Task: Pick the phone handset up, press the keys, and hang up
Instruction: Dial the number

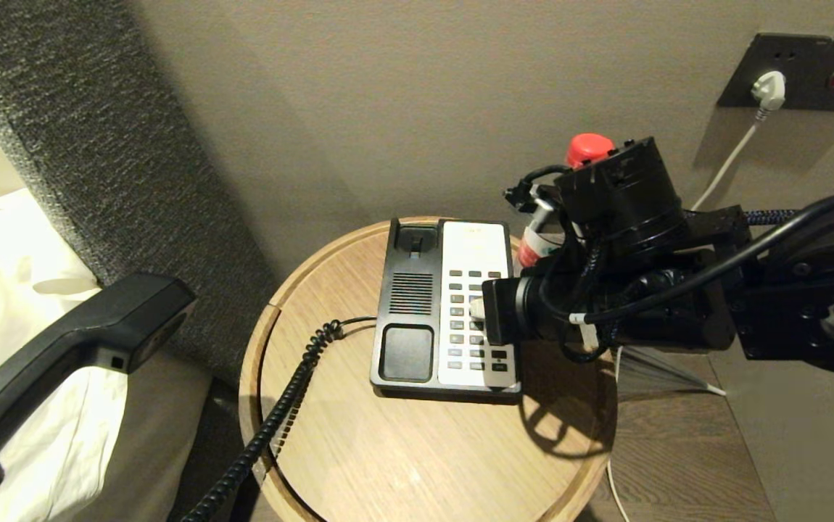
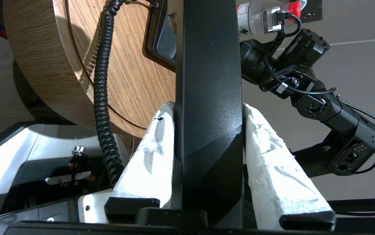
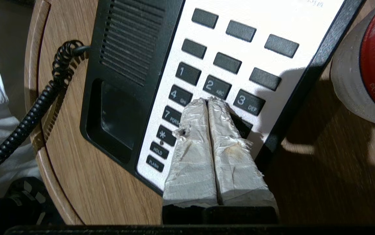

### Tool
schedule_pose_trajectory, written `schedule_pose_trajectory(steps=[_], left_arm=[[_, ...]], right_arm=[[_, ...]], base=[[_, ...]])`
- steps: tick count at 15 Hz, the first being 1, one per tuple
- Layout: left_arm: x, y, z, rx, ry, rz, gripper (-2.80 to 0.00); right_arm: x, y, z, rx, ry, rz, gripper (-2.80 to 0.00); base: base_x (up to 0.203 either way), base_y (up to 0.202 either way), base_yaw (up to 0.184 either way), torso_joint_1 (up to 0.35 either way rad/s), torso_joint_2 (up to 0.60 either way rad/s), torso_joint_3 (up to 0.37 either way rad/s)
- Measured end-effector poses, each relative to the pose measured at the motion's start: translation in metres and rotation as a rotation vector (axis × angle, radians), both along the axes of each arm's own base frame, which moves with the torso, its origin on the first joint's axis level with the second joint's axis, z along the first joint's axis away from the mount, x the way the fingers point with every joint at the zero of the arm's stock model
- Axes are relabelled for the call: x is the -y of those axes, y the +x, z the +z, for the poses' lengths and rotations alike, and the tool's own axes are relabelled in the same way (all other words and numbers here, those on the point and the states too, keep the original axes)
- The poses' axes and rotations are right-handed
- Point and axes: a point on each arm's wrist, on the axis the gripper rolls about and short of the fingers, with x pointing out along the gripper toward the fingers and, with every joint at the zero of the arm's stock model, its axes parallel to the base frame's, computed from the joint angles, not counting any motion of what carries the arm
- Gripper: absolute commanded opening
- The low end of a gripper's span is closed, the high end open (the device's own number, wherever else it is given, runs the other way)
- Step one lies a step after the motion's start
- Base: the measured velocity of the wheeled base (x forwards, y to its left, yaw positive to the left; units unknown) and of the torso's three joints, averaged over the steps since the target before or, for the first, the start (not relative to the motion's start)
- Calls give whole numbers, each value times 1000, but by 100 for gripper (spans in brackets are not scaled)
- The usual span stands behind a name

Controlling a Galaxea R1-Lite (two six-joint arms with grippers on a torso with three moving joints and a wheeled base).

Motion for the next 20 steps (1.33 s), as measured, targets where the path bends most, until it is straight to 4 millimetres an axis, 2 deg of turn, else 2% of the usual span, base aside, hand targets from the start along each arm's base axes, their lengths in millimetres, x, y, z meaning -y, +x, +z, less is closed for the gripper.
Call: schedule_pose_trajectory(steps=[6, 9, 13, 20], left_arm=[[0, 0, -2, -5, 4, -1, -280], [0, 0, -2, -4, 4, -1, -280], [0, 0, -4, -7, 6, -1, -280], [0, 0, -6, -11, 8, -1, -280]], right_arm=[[6, -8, 14, 24, 26, 4, -280], [8, -10, 13, 22, 25, 7, -280], [8, -11, 2, -4, -2, 7, -280], [1, -16, -2, -30, 6, 42, -280]], base=[[0, 0, 0, 0, 0, 0], [0, 0, 0, 0, 0, 0], [0, 0, 0, 0, 0, 0], [0, 0, 0, 0, 0, 0]])
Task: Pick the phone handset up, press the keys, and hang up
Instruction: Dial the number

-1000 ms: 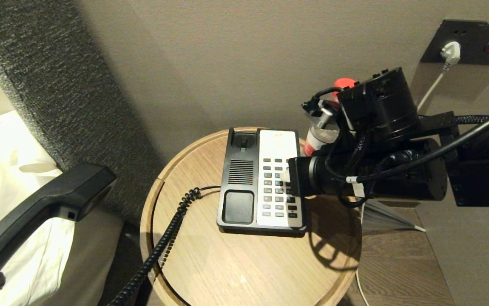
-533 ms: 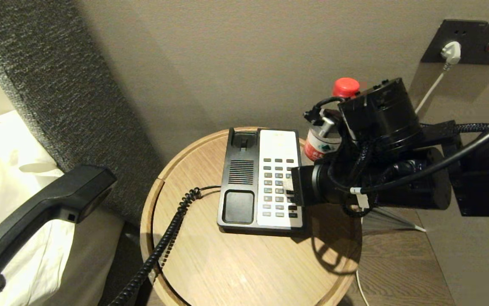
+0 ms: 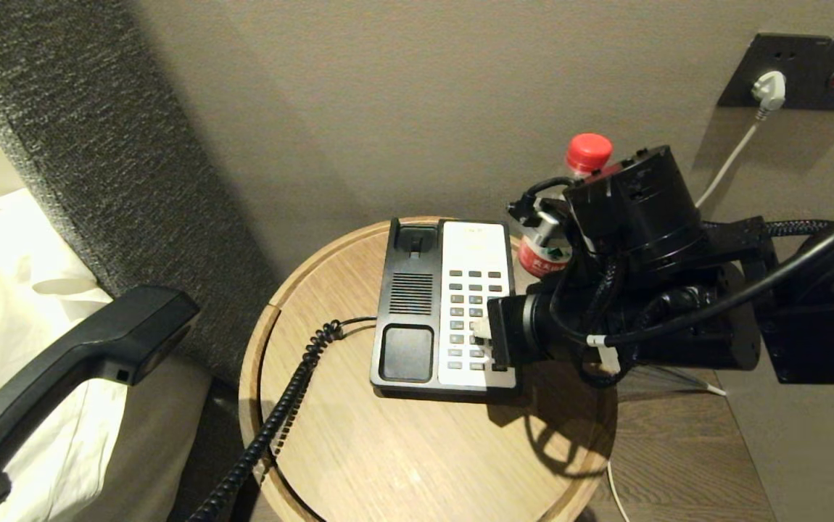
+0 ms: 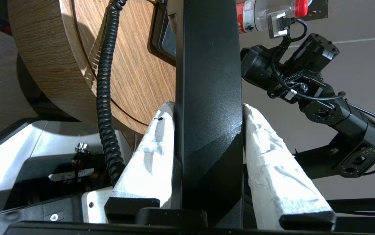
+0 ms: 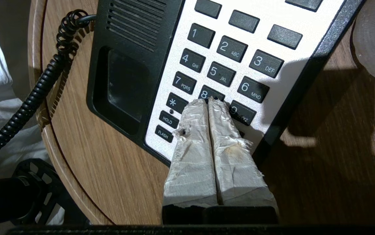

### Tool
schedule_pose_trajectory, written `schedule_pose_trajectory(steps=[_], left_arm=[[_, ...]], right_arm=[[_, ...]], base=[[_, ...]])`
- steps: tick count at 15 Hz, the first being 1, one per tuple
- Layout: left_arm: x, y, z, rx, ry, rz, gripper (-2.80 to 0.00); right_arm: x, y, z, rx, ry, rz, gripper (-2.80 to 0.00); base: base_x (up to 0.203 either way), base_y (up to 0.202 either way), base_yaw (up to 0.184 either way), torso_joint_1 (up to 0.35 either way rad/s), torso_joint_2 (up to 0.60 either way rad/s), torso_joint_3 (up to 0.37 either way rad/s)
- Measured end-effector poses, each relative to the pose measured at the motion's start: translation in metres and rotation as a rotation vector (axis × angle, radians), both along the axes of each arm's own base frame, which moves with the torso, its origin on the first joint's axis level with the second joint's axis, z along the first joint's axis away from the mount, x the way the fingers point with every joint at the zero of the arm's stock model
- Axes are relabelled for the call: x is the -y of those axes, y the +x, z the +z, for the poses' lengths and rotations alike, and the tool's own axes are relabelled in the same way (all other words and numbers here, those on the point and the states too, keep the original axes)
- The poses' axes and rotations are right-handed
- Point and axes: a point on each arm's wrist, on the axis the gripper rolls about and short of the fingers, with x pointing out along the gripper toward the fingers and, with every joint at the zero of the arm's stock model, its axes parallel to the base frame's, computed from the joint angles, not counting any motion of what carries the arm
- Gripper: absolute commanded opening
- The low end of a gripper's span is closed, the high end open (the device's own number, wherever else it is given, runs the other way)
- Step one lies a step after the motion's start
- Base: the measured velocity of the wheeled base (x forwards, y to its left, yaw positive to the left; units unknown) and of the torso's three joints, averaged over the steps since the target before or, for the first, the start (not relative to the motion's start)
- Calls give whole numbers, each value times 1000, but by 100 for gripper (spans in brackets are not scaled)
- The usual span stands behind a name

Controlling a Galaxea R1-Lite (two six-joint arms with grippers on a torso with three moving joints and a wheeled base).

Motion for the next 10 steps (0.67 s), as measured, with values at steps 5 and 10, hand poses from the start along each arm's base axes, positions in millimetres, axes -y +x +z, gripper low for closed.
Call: schedule_pose_trajectory(steps=[5, 10], left_arm=[[0, -1, -1, -1, 0, 0, -280], [-1, -1, -2, -1, 0, 0, -280]], right_arm=[[-3, 2, 0, 3, 3, 1, -280], [-3, 3, 0, 5, 4, 1, -280]], base=[[0, 0, 0, 0, 0, 0], [0, 0, 0, 0, 0, 0]])
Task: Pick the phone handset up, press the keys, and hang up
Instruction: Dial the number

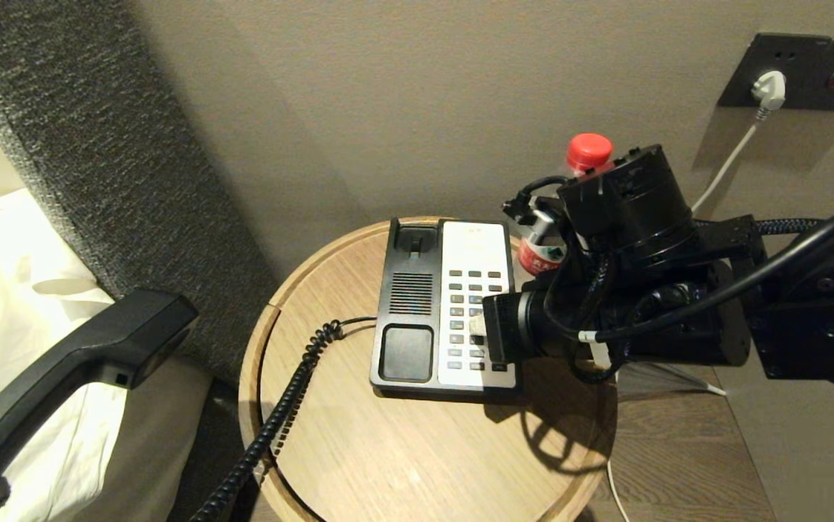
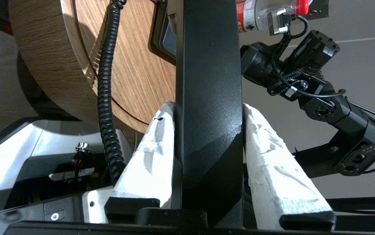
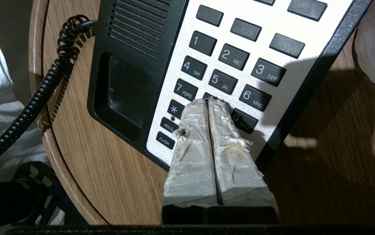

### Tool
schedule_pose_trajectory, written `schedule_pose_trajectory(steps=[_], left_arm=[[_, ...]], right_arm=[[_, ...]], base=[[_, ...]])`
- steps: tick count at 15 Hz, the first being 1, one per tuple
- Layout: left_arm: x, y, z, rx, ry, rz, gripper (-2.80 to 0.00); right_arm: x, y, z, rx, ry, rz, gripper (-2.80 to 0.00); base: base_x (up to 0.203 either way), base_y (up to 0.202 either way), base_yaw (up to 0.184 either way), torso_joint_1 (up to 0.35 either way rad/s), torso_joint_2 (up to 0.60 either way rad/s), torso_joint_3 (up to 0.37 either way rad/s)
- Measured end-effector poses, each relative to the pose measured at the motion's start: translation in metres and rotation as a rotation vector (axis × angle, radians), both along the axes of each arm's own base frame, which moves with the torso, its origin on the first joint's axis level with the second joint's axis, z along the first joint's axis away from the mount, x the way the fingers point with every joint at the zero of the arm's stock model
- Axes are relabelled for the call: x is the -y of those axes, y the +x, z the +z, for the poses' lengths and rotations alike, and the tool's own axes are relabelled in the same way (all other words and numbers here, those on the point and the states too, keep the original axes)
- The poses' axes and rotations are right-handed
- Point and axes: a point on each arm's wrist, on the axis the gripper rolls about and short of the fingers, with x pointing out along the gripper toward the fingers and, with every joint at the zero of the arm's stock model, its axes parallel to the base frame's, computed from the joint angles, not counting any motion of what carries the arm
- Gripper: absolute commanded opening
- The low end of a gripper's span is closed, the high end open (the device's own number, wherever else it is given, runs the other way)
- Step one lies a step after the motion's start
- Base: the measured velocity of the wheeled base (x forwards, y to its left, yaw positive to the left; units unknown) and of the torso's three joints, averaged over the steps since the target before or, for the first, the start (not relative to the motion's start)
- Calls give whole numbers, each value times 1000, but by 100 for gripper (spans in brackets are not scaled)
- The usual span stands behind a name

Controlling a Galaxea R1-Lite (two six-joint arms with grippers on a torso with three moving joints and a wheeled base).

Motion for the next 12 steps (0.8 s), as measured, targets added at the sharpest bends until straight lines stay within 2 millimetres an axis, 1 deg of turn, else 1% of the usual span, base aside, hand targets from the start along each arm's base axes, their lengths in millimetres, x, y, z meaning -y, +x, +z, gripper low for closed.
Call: schedule_pose_trajectory(steps=[12], left_arm=[[0, -1, -1, 1, -1, -6, -280]], right_arm=[[-1, 3, -3, 0, -9, -8, -280]], base=[[0, 0, 0, 0, 0, 0]])
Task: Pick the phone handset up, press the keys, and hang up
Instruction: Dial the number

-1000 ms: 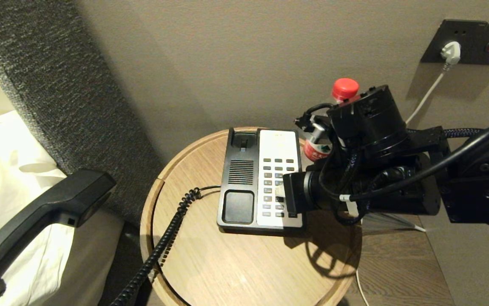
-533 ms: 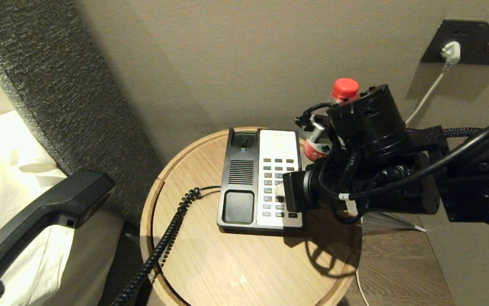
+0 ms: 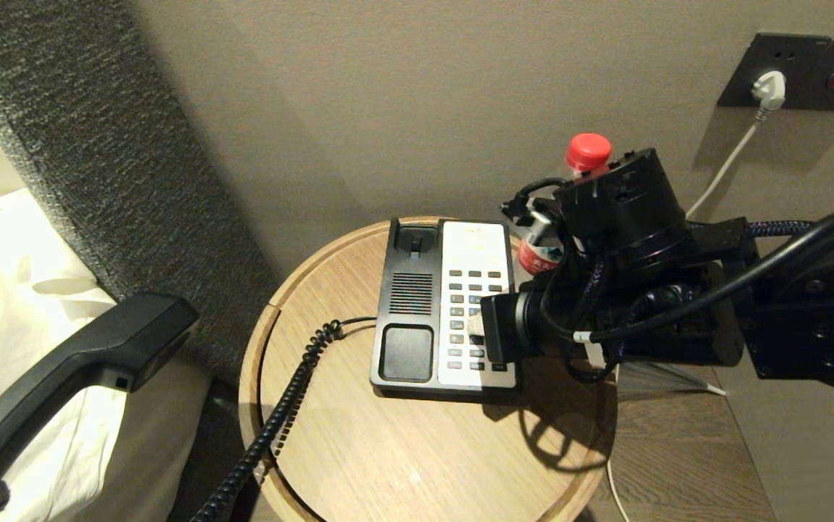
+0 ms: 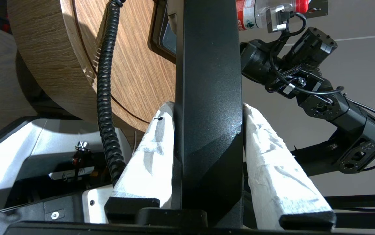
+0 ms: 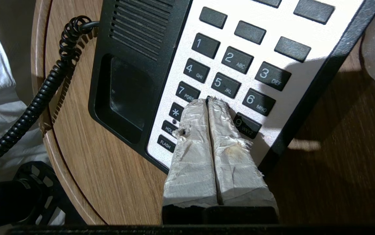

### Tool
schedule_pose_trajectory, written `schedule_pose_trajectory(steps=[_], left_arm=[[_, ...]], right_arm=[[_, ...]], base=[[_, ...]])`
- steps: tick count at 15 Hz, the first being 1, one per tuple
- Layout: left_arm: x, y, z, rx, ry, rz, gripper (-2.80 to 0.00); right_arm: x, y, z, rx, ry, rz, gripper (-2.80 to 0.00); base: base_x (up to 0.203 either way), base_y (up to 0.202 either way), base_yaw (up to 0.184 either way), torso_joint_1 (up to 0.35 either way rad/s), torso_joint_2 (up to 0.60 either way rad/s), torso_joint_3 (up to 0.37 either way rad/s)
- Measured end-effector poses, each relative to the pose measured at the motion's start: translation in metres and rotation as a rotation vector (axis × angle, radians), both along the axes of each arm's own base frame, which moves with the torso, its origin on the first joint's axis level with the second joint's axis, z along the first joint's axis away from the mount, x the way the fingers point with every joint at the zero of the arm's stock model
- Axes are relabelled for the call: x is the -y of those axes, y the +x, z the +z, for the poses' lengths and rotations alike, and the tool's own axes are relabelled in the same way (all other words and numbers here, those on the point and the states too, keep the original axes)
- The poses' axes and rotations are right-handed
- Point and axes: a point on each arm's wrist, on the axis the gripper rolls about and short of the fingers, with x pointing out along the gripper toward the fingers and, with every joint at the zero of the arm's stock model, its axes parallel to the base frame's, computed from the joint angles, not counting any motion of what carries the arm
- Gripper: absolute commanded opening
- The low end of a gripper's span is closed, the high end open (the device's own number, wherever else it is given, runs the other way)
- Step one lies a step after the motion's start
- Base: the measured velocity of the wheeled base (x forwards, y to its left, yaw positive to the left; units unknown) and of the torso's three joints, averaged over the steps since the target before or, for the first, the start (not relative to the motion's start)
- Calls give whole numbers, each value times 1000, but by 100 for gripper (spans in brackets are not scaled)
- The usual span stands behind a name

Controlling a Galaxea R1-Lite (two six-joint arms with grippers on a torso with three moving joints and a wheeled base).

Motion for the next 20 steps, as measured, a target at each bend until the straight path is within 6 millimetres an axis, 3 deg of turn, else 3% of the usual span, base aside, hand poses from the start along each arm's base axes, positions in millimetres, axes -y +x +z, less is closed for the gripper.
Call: schedule_pose_trajectory(steps=[5, 12, 20], left_arm=[[0, -1, 0, 1, -1, 0, -280], [0, -1, -1, 1, -1, 0, -280], [0, -1, -1, 0, 0, 0, -280]], right_arm=[[1, 0, 0, 0, 1, -4, -280], [9, -8, 16, 24, 36, 0, -280], [12, -13, 5, -8, 9, 2, -280]], base=[[0, 0, 0, 0, 0, 0], [0, 0, 0, 0, 0, 0], [0, 0, 0, 0, 0, 0]])
